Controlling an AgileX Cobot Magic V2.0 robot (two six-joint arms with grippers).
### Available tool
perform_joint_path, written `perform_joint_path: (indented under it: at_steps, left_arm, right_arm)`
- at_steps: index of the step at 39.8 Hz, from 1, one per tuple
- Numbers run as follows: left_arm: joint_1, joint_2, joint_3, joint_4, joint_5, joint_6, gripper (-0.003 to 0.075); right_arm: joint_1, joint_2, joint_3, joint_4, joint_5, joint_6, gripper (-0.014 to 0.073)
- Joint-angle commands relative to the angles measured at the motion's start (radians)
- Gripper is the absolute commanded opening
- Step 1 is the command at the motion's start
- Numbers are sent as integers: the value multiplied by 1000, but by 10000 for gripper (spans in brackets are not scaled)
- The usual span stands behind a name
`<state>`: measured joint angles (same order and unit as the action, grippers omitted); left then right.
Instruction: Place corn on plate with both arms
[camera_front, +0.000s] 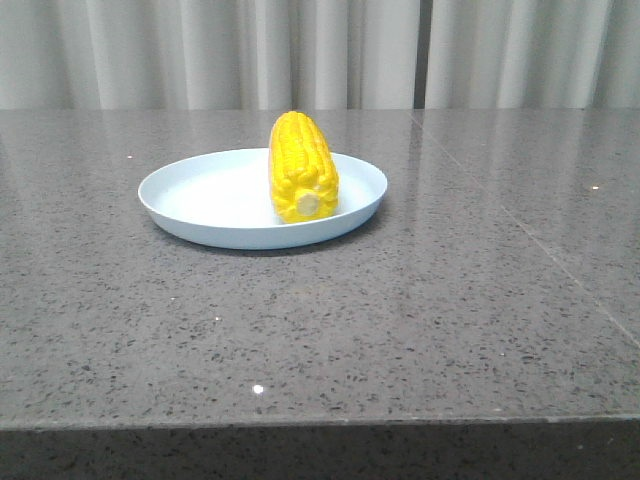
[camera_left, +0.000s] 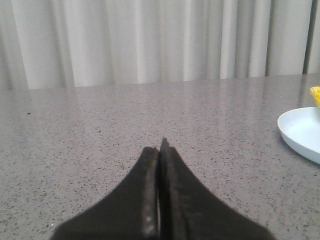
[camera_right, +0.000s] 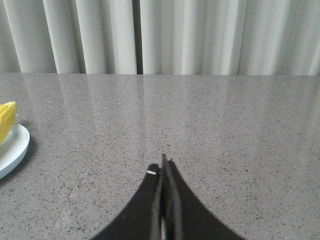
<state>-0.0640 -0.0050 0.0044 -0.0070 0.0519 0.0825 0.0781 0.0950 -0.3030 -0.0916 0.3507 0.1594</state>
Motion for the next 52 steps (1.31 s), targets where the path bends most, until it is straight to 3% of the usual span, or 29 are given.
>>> perform_joint_path:
  at_steps: [1, 7, 16, 22, 33, 52]
  left_arm:
    - [-5, -21, 3, -3, -83, -1, -20]
    - [-5, -21, 3, -3, -83, -1, -20]
    - [-5, -21, 3, -3, -83, -1, -20]
    - [-5, -21, 3, -3, -83, -1, -20]
    - [-5, -21, 3, -3, -83, -1, -20]
    - [-5, -21, 3, -3, -83, -1, -20]
  right_arm:
    - [-6, 14, -27, -15, -85, -4, -62]
    - [-7, 11, 6, -29, -106, -16, -62]
    - [-8, 2, 215, 198, -244, -257, -62]
    - [-8, -40, 328, 223, -258, -259, -62]
    - [-65, -126, 325, 223, -174, -259, -62]
    - [-80, -123, 325, 223, -173, -259, -62]
